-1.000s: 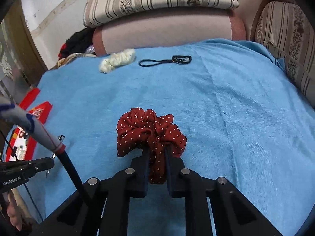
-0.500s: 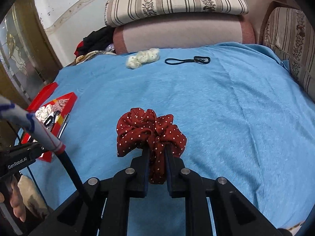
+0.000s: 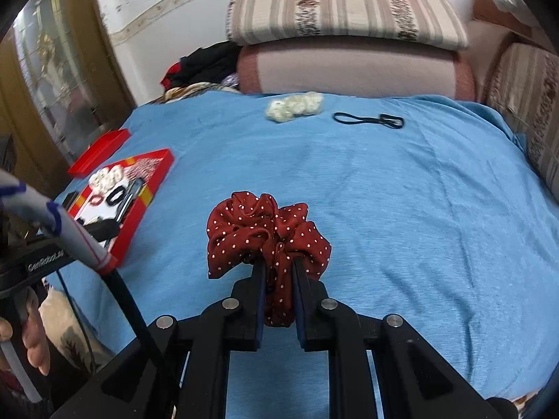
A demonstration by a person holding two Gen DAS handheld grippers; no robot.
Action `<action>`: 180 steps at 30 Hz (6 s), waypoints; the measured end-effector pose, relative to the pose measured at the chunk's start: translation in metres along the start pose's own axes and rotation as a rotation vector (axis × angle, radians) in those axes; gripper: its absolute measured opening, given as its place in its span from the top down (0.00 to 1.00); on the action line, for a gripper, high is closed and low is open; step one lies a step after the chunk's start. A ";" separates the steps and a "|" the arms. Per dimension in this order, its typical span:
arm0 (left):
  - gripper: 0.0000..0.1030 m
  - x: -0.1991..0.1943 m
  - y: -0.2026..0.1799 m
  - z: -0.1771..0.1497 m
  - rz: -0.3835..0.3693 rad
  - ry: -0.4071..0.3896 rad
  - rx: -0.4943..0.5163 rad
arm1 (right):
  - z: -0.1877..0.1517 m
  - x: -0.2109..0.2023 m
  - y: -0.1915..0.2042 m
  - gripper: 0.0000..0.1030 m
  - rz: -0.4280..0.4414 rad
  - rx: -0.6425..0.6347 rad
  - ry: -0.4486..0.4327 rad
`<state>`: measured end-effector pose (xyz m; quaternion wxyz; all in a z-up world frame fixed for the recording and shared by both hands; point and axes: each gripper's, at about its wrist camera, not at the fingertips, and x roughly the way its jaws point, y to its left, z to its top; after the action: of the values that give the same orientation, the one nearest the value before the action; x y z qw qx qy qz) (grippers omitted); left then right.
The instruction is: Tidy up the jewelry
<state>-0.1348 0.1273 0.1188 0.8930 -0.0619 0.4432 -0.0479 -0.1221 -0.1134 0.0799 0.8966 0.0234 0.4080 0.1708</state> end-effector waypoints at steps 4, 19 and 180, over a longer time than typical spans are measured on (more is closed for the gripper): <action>0.98 -0.003 0.013 -0.003 0.034 -0.006 -0.017 | 0.001 0.005 0.023 0.86 0.028 -0.051 0.018; 0.98 -0.018 0.102 -0.003 0.140 -0.024 -0.173 | 0.020 0.030 0.107 0.85 0.161 -0.206 0.067; 0.00 -0.155 0.111 -0.043 0.594 -0.441 -0.248 | -0.012 0.032 0.146 0.42 0.206 -0.212 0.027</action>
<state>-0.2589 0.2561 0.1975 0.9276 -0.0470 0.2415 0.2812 -0.1536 0.0335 0.0748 0.8662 -0.0321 0.3950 0.3044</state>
